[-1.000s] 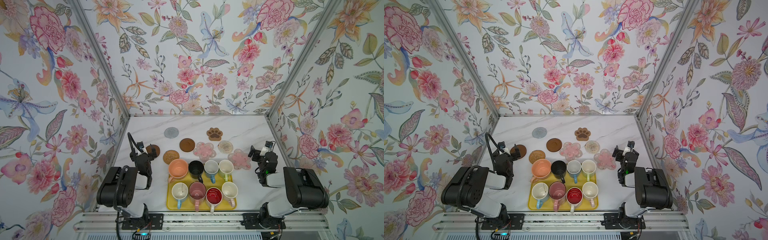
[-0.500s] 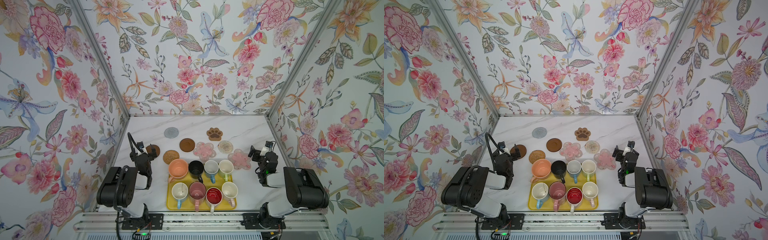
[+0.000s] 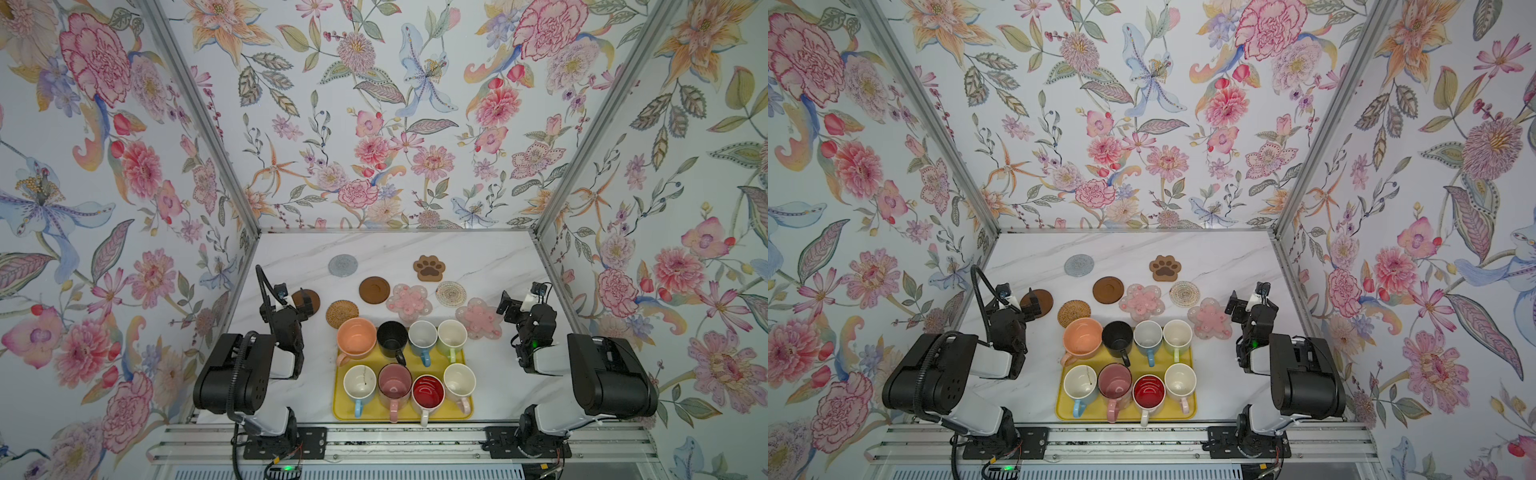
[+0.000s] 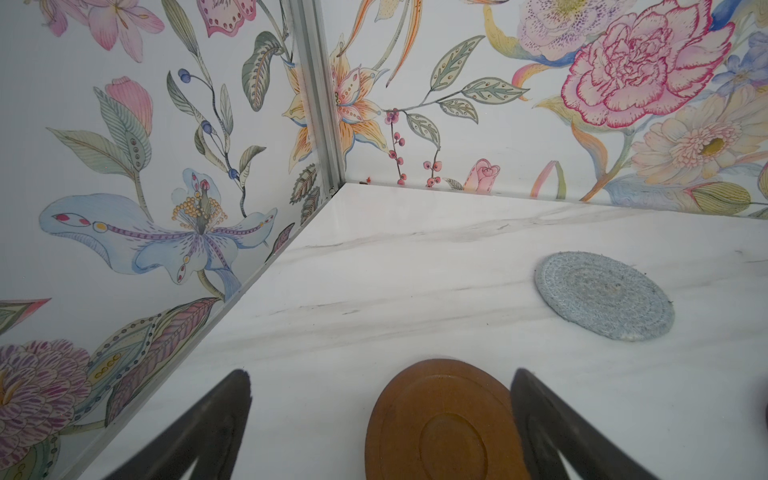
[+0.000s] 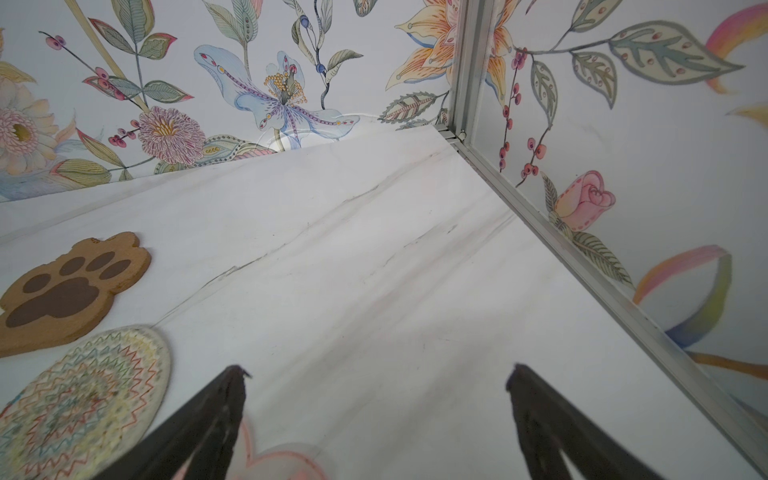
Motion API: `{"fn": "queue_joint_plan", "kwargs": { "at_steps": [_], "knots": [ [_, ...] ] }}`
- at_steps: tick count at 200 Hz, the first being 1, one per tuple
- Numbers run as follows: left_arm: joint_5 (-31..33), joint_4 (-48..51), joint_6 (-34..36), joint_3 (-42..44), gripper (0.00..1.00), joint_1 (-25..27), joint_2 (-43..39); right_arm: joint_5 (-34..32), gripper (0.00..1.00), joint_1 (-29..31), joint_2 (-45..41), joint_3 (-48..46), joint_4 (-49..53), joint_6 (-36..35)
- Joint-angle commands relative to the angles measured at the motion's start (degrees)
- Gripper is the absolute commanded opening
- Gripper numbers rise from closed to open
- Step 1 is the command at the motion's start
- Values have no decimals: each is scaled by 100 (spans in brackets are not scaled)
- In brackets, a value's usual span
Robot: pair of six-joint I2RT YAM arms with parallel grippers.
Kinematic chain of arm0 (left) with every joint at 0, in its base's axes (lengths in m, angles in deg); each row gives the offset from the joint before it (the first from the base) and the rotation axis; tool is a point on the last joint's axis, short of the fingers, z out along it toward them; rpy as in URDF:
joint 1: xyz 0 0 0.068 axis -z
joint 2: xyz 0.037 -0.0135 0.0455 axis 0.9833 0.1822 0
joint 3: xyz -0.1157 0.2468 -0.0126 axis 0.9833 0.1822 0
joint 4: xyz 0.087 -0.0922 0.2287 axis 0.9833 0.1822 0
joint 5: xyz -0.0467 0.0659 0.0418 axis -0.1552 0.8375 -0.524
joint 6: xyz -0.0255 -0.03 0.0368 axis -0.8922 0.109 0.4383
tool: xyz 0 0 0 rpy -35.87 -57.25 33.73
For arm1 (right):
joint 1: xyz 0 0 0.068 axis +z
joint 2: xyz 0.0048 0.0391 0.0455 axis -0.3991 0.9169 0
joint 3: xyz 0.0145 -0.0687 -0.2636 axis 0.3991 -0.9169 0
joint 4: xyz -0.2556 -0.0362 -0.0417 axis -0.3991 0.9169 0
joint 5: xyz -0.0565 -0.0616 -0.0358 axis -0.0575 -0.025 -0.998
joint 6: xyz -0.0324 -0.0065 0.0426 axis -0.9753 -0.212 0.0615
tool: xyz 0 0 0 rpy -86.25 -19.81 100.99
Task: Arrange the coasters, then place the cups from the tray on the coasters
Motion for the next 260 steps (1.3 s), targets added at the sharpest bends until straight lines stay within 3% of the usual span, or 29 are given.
{"fn": "queue_joint_plan", "kwargs": {
  "at_steps": [1,15,47,61,71,94,112,125,136,153,173,202,260],
  "knots": [
    [-113,-748,285,340,99,145,114,-259,99,103,-50,-358,-695,33],
    [-62,-895,362,381,99,210,148,-476,99,126,-4,-416,-923,71],
    [-140,-972,483,521,99,275,-37,-555,99,159,-201,-5,8,43],
    [69,-567,548,599,99,377,-777,-1013,99,304,-703,283,976,18],
    [354,304,559,452,99,475,-1469,-1365,99,354,-1104,738,2120,170],
    [607,3777,-562,-879,99,456,-3001,-1244,99,368,-1660,1798,3792,588],
    [660,4046,-1613,-1244,99,463,-3436,-994,99,334,-1865,1985,3597,1835],
    [549,4224,-2216,-1173,99,462,-3828,-216,99,85,-1914,1907,3409,2266],
    [437,3677,-2086,-931,99,438,-3915,404,99,-128,-1685,1982,3171,2407],
    [283,4230,-2024,-1196,99,391,-3814,669,99,-48,-1163,2900,4392,2372],
    [377,5390,-2123,-1829,99,392,-3523,417,99,533,-440,4284,6058,1788],
    [218,5738,-2155,-2032,98,385,-3316,207,99,1391,723,5920,7785,927],
    [111,5921,-2220,-2006,99,382,-3391,-157,99,2550,2556,7680,9265,176]
  ]
}}
